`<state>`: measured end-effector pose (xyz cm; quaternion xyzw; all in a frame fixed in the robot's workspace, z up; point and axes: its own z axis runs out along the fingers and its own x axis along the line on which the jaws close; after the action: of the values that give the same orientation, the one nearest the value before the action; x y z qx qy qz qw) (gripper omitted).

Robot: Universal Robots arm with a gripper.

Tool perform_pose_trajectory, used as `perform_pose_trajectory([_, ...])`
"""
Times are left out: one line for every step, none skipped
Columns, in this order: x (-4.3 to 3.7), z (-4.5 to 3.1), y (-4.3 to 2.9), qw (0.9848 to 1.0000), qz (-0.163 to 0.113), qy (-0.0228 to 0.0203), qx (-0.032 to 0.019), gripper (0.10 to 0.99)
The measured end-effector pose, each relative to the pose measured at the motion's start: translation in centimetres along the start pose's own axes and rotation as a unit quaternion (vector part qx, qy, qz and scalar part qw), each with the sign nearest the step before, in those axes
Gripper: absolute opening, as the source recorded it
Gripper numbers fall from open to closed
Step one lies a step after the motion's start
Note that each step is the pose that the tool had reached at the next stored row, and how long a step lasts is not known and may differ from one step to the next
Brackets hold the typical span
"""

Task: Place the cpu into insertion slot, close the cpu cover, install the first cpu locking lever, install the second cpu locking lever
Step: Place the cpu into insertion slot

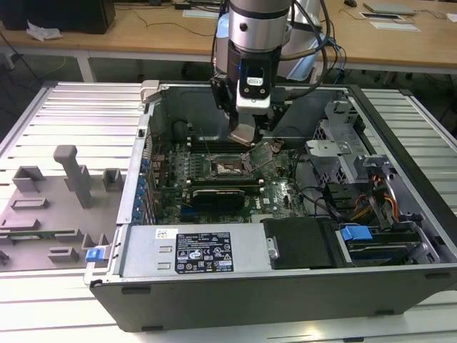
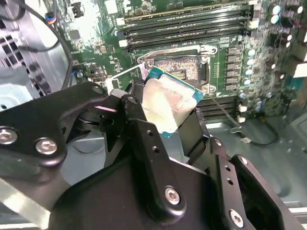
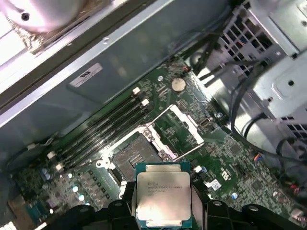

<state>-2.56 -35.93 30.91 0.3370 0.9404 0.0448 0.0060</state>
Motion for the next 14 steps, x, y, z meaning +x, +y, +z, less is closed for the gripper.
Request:
perform_pose_trajectory([0.00,0.05,0.00,0.9998,0.021,-0.0018,-0.0004,0.541])
perform_pose_trajectory([0.00,0.07,-0.01,0.9996,0.028,-0.0025,-0.0005,0.541])
perform_pose_trajectory([0.00,0.09,-0.01,0.9993,0.038,-0.0033,-0.0007,0.541])
perform_pose_trajectory([0.00,0.13,-0.01,0.9986,0.052,-0.0047,-0.0010,0.541])
perform_pose_trajectory([0.00,0.15,-0.01,0.9982,0.060,-0.0054,-0.0011,0.541])
perform_pose_trajectory([0.00,0.17,-0.02,0.9976,0.069,-0.0061,-0.0013,0.541])
perform_pose_trajectory([0.00,0.21,-0.02,0.9967,0.081,-0.0072,-0.0016,0.541])
perform_pose_trajectory([0.00,0.22,-0.02,0.9960,0.090,-0.0079,-0.0017,0.541])
perform_pose_trajectory([-0.01,0.25,-0.02,0.9949,0.101,-0.0089,-0.0019,0.541])
perform_pose_trajectory([-0.01,0.27,-0.02,0.9939,0.109,-0.0097,-0.0020,0.541])
perform_pose_trajectory([-0.01,0.30,-0.03,0.9922,0.124,-0.0110,-0.0024,0.541])
perform_pose_trajectory([-0.01,0.33,-0.03,0.9910,0.133,-0.0118,-0.0025,0.541])
perform_pose_trajectory([-0.01,0.35,-0.03,0.9898,0.142,-0.0126,-0.0027,0.541])
perform_pose_trajectory([-0.01,0.38,-0.03,0.9880,0.154,-0.0137,-0.0029,0.541])
